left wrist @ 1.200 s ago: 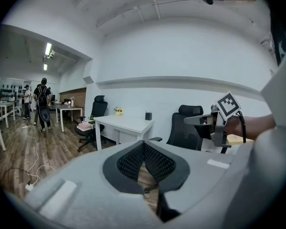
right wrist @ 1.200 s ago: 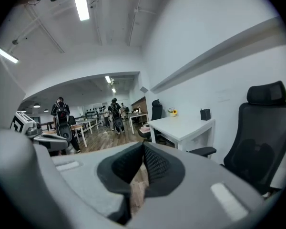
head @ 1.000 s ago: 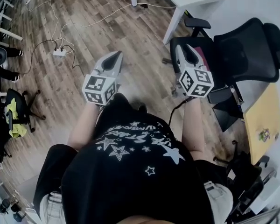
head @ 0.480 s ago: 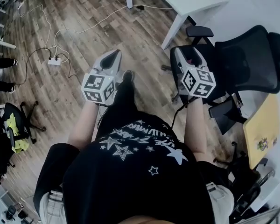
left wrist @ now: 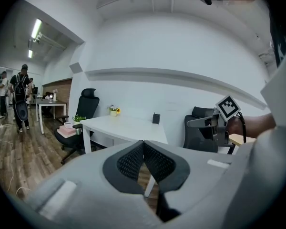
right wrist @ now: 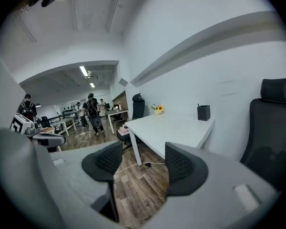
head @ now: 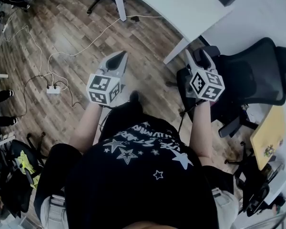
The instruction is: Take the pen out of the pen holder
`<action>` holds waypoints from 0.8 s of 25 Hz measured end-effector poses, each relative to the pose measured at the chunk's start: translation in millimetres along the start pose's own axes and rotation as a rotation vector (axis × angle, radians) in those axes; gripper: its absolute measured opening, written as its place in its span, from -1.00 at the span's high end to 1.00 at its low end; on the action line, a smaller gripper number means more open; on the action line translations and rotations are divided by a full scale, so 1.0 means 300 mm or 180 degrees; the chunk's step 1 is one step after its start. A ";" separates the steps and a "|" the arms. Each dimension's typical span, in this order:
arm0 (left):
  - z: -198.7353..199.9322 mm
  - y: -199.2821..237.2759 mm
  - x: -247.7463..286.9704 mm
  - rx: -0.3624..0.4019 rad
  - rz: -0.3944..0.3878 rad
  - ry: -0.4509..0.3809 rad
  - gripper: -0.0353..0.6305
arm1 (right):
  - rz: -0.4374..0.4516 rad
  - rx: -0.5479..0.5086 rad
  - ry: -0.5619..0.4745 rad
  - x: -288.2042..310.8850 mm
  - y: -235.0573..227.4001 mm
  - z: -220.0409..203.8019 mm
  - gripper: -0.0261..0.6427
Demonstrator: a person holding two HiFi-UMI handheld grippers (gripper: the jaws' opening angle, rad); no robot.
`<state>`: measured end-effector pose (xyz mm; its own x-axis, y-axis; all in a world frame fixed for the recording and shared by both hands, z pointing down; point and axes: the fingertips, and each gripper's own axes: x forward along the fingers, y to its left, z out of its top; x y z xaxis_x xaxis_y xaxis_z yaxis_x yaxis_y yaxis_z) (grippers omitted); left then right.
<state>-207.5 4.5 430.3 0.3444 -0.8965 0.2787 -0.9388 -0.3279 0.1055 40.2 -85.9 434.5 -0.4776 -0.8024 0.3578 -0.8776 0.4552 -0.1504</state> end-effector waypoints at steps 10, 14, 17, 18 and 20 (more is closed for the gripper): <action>0.060 0.191 0.268 0.0063 -0.0343 0.0062 0.86 | -0.0407 0.0153 0.0022 0.201 -0.079 0.068 0.08; 0.080 0.213 0.368 -0.0011 -0.0414 0.0079 0.86 | -0.0538 0.0187 0.0041 0.228 -0.146 0.077 0.08; 0.094 0.212 0.433 -0.0016 -0.0480 0.0084 0.86 | -0.0629 0.0216 0.0028 0.263 -0.210 0.087 0.08; 0.102 0.210 0.458 0.0001 -0.0510 0.0088 0.86 | -0.0663 0.0239 0.0008 0.277 -0.235 0.098 0.08; 0.126 0.206 0.517 0.0051 -0.0575 0.0085 0.86 | -0.0728 0.0302 -0.0056 0.308 -0.292 0.133 0.08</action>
<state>-212.3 -166.2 444.0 0.5073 -0.8144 0.2818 -0.8615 -0.4879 0.1410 71.4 -215.3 443.9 -0.2661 -0.8874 0.3764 -0.9625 0.2235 -0.1534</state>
